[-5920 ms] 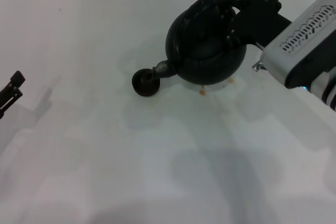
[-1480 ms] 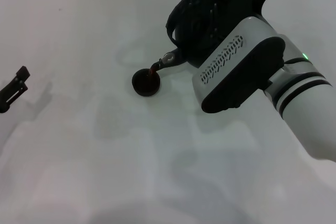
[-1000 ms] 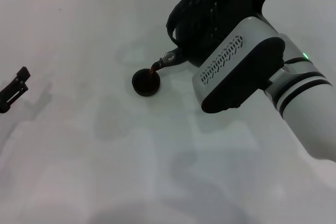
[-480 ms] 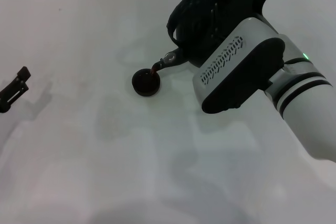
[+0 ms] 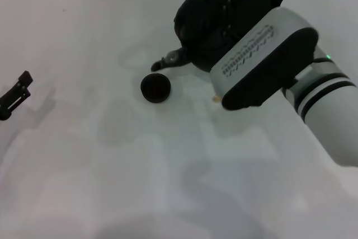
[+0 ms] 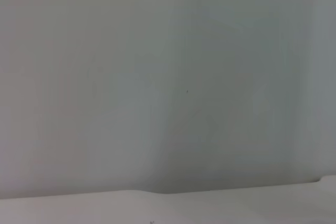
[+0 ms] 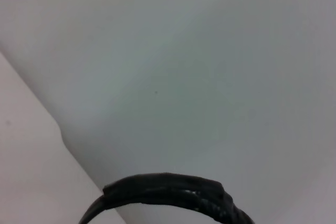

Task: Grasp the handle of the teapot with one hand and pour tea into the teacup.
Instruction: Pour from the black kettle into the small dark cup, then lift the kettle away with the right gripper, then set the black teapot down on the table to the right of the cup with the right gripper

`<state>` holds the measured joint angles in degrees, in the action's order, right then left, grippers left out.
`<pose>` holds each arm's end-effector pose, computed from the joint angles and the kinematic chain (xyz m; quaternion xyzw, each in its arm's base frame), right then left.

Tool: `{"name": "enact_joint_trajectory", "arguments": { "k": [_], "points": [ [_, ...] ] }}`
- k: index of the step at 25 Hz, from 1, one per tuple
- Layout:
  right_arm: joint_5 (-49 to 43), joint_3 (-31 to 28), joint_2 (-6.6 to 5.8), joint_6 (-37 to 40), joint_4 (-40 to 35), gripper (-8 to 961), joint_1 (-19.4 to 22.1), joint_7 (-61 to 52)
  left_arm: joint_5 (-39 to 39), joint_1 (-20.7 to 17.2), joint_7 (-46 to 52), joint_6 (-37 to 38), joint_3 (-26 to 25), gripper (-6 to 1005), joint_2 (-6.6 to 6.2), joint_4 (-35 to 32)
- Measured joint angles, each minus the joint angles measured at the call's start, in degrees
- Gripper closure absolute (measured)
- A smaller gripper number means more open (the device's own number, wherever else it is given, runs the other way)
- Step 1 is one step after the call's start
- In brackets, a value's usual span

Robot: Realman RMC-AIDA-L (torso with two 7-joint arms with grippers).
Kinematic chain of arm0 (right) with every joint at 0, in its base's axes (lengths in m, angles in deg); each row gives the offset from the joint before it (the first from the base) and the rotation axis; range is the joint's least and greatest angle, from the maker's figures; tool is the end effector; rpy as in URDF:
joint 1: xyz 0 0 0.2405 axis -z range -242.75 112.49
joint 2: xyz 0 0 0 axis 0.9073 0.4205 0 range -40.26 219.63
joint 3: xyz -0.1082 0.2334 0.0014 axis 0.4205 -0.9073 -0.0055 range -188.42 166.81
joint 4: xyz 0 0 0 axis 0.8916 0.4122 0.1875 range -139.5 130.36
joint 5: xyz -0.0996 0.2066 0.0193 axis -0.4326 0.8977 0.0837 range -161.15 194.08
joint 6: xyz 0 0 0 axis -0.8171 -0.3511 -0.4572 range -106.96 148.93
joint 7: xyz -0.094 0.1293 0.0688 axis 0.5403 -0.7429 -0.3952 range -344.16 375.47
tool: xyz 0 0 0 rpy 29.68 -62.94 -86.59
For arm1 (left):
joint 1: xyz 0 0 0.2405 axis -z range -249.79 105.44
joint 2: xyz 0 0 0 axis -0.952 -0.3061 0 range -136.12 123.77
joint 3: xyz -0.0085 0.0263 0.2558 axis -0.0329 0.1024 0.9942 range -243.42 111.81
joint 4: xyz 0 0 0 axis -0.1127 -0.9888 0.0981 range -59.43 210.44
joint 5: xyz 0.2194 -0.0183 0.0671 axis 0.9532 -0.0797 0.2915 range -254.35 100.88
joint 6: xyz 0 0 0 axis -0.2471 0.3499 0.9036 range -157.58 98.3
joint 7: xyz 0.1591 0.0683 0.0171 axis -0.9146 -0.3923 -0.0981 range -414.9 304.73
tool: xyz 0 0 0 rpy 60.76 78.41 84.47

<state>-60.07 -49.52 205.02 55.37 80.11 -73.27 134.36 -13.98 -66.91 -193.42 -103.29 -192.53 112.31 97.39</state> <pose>0.1412 0.3293 -0.1011 -0.8212 -0.0138 0.0322 0.5696 -0.3992 0.2667 -0.0046 -0.7809 -0.2815 -0.2866 0.4784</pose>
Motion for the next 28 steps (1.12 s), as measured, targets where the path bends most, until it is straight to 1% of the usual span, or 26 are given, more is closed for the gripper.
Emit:
{"name": "enact_joint_trajectory", "arguments": {
  "k": [7,10,11,13,15,18,20,24,28],
  "points": [
    [1.25,-2.47,-0.15,-0.2,3.01,852,2.04,-3.23,0.0,0.0,0.0,-0.03,0.09,138,0.0,0.0],
    [3.11,-4.69,-0.53,-3.18,4.17,851,3.48,-4.24,0.0,0.0,0.0,-0.07,0.09,137,0.0,0.0],
    [3.25,-5.61,-0.61,-5.3,4.37,851,4.08,-4.6,0.0,0.0,0.0,-0.08,0.09,137,0.0,0.0],
    [3.38,-8.85,-0.77,-12.0,4.71,851,6.08,-5.76,0.0,0.0,0.0,-0.08,0.09,137,0.0,0.0],
    [3.38,-13.69,-0.76,-22.26,4.82,851,8.55,-7.68,0.0,0.0,0.0,-0.07,0.09,137,0.0,0.0],
    [3.36,-21.41,-0.43,-37.44,4.05,851,11.54,-11.08,0.0,0.0,0.0,-0.06,0.09,137,0.0,0.0],
    [3.35,-24.15,-0.28,-42.93,3.35,852,12.38,-11.75,0.0,0.01,0.0,-0.06,0.08,137,0.0,0.0],
    [3.34,-26.22,-0.4,-46.18,1.9,852,12.69,-11.77,0.0,0.17,0.0,-0.04,0.08,138,0.0,0.0],
    [3.3,-28.07,-0.14,-49.19,-0.73,851,12.27,-10.15,0.0,0.21,0.0,0.0,0.08,138,0.05,0.0]
  ]
}}
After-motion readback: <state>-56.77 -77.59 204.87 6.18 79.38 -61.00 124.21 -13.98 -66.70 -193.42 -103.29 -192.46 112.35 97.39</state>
